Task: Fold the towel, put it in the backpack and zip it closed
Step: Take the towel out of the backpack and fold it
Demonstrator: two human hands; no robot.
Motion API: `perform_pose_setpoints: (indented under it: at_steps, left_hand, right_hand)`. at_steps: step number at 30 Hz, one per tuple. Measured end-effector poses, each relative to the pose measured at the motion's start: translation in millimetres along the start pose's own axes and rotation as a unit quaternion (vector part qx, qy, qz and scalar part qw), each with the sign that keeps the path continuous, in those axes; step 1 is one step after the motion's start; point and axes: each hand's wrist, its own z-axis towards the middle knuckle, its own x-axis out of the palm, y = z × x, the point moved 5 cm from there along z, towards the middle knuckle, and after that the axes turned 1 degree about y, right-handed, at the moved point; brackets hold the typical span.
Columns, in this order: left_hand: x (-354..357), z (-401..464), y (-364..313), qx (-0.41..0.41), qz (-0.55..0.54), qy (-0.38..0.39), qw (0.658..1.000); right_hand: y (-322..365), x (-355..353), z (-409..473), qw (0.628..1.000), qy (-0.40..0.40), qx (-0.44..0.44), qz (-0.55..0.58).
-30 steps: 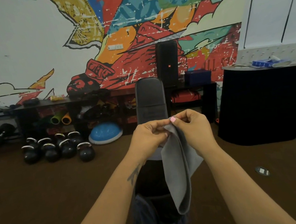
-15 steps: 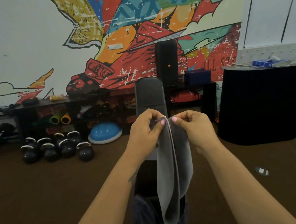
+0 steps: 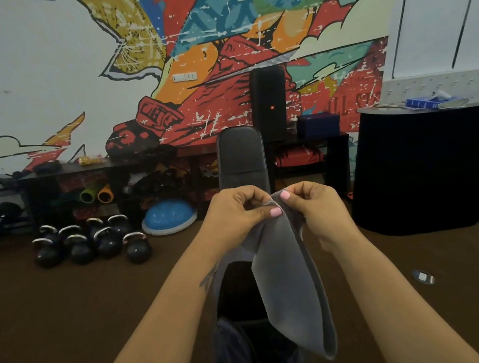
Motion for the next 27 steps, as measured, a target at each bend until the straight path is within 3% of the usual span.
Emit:
perform_pose_setpoints:
  at_steps: [12,23,27]
  left_hand:
    - [0.2,1.0,-4.0,-0.002,0.079,-0.001,0.997]
    - [-2.5,0.5,-8.0,0.003,0.107,-0.030,0.994]
    - [2.2,-0.6,-12.7,0.012,0.129,-0.001,0.992]
  right_hand:
    - [2.1,10.8,-5.3,0.996,0.086,-0.006,0.023]
    - [7.7,10.0,-8.2,0.993,0.110,-0.031,-0.004]
    - [4.9,9.6,-7.3,0.995,0.094,-0.012,0.016]
